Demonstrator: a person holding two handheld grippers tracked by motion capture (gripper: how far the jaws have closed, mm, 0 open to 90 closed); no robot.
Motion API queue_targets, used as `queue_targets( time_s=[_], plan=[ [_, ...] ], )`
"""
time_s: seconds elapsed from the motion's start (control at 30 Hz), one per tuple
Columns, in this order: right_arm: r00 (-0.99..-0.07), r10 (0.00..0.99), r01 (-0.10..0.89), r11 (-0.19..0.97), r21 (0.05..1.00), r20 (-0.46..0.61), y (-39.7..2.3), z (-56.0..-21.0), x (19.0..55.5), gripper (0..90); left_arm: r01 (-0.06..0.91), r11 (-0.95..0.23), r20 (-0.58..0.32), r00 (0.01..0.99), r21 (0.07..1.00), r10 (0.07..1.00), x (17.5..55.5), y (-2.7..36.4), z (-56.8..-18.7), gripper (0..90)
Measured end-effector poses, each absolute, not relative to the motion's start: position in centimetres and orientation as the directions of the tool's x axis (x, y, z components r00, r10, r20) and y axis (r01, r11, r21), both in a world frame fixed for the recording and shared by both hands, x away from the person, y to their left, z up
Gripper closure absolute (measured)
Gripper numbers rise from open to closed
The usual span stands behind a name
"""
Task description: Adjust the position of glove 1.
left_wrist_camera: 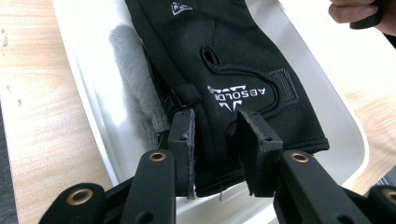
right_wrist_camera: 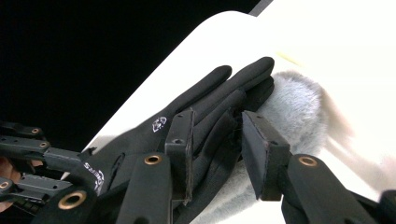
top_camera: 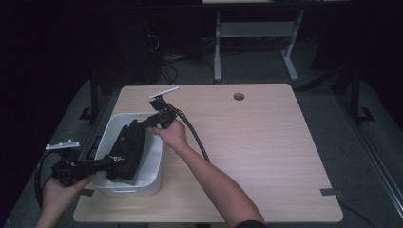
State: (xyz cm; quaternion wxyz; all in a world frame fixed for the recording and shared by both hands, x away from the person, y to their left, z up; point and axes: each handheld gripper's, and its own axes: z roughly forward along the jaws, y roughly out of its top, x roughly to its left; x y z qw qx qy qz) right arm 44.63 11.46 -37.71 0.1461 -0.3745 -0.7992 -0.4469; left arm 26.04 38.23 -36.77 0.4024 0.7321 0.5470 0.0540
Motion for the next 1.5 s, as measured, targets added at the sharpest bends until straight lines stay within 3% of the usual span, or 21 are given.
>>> queue_targets(
  time_s=[0.63, 1.5],
  plan=[
    [-0.698, 0.457, 0.705, 0.305, 0.640, 0.551, 9.2, -35.7, 44.3, 63.8, 0.716, -0.085, -0.357, 0.444, 0.693, 0.822, 26.4, 37.1, -34.9, 66.4],
    [-0.693, 0.440, 0.706, 0.253, 0.661, 0.572, 5.3, -34.2, 43.9, 55.6, 0.681, -0.128, -0.361, 0.527, 0.721, 0.769, 27.5, 33.5, -33.4, 65.3]
  ],
)
